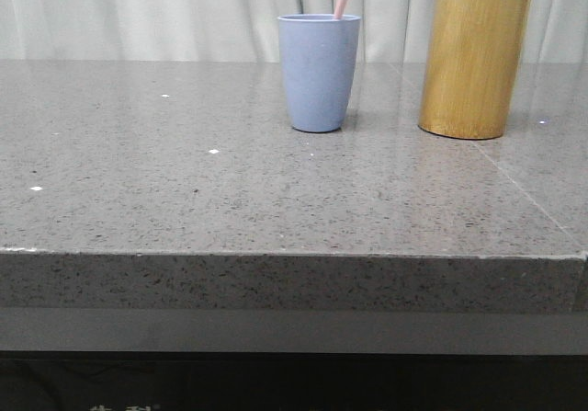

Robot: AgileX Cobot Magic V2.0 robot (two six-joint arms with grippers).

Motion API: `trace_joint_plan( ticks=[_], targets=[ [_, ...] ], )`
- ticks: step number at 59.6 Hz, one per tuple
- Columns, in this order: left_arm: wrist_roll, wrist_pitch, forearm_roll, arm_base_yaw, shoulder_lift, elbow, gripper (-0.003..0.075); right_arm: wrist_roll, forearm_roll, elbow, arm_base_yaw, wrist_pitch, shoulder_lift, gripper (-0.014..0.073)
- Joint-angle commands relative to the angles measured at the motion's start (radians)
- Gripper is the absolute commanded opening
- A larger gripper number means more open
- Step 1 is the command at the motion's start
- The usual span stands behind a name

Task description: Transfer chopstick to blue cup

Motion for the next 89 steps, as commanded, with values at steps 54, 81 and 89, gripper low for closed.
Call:
trace_joint_plan(
  ticks=[54, 81, 89],
  targets=[
    [-0.156, -0.055, 0.106, -0.028, -0.027, 0.013, -0.0019, -0.002, 0.003, -0.021, -0.004, -0.064, 0.008, -0.0118],
    [-0.156, -0.054, 0.115, -0.060, -0.023, 0.013, -0.0019, -0.002, 0.003, -0.021, -0.004, -0.064, 0.008, -0.0118],
    [-0.156, -0.054, 0.115, -0.060, -0.023, 0.013, -0.0019, -0.002, 0.003, -0.021, -0.004, -0.064, 0.008, -0.0118]
  ],
)
